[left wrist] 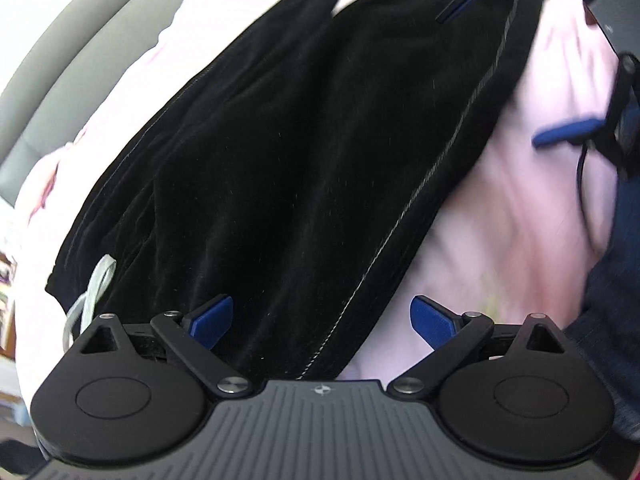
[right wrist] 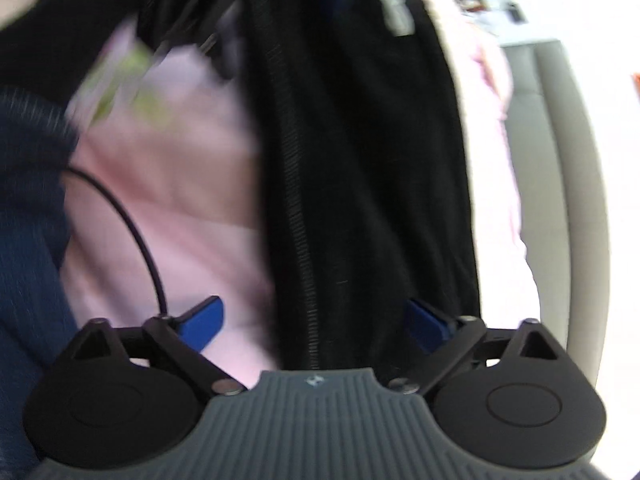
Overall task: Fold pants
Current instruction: 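Grasp the waistband with the left gripper while the right gripper grasps the leg hem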
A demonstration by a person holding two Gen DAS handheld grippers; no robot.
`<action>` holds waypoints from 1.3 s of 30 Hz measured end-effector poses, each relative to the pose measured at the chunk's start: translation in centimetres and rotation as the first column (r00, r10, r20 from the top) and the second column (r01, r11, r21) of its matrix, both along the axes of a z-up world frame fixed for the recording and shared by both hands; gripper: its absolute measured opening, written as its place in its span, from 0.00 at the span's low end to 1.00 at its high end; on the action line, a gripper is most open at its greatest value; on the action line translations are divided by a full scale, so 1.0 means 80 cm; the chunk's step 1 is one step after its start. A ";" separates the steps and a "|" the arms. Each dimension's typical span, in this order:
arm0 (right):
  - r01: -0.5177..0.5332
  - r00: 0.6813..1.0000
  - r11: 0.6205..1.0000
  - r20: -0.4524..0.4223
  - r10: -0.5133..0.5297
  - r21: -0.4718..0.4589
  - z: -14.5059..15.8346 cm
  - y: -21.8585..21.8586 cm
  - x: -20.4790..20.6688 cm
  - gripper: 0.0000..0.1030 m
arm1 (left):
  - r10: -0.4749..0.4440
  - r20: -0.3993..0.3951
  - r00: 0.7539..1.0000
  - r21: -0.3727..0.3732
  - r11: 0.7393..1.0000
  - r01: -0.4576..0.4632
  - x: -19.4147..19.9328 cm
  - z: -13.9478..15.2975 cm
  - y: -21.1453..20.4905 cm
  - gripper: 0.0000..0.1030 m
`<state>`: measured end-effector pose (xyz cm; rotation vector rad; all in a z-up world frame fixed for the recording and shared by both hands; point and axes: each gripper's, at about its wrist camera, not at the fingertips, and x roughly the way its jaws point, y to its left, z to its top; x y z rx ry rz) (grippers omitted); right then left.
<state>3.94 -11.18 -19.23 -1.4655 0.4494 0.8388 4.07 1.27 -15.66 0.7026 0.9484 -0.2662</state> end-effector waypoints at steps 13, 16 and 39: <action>-0.015 0.993 0.998 0.115 0.022 -0.064 -0.039 -0.055 0.050 0.66 | -0.054 0.028 0.998 0.180 0.983 0.049 -0.002 -0.037 0.061 1.00; 0.013 0.989 0.995 0.146 0.002 -0.100 -0.037 -0.080 0.080 0.65 | -0.046 0.021 0.999 0.185 0.982 0.041 0.002 -0.030 0.073 1.00; 0.196 0.966 0.980 0.179 -0.187 -0.038 -0.023 -0.226 0.184 0.32 | -0.114 0.086 0.990 0.204 0.974 0.095 -0.004 -0.004 0.133 0.69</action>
